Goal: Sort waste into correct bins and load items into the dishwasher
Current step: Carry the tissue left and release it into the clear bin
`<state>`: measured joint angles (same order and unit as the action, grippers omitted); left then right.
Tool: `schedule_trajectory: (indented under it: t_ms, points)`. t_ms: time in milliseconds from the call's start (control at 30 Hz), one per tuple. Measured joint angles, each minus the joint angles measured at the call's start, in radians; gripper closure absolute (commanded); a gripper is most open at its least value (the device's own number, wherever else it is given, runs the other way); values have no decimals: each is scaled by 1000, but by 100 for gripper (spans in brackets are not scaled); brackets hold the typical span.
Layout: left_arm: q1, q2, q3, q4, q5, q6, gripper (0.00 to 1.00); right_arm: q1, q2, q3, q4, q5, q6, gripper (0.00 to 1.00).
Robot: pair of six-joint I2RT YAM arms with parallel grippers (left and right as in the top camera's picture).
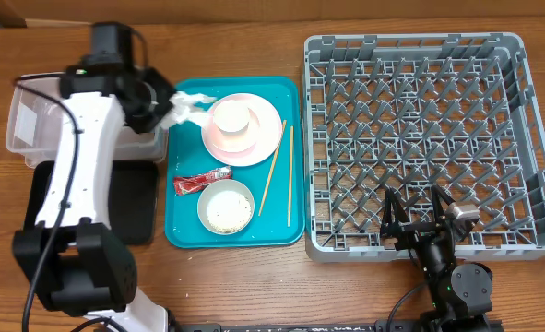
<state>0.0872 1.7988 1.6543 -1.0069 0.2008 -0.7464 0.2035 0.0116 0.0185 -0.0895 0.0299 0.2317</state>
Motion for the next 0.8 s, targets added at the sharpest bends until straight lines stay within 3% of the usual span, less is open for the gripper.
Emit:
schedule_trajectory:
  t_ms: [400, 800]
  points:
    - [214, 0, 0, 14, -171, 18, 96, 0, 0, 0, 1, 0, 0, 0]
    - [229, 68, 0, 75, -256, 25, 96, 0, 0, 0, 0, 0, 0, 0]
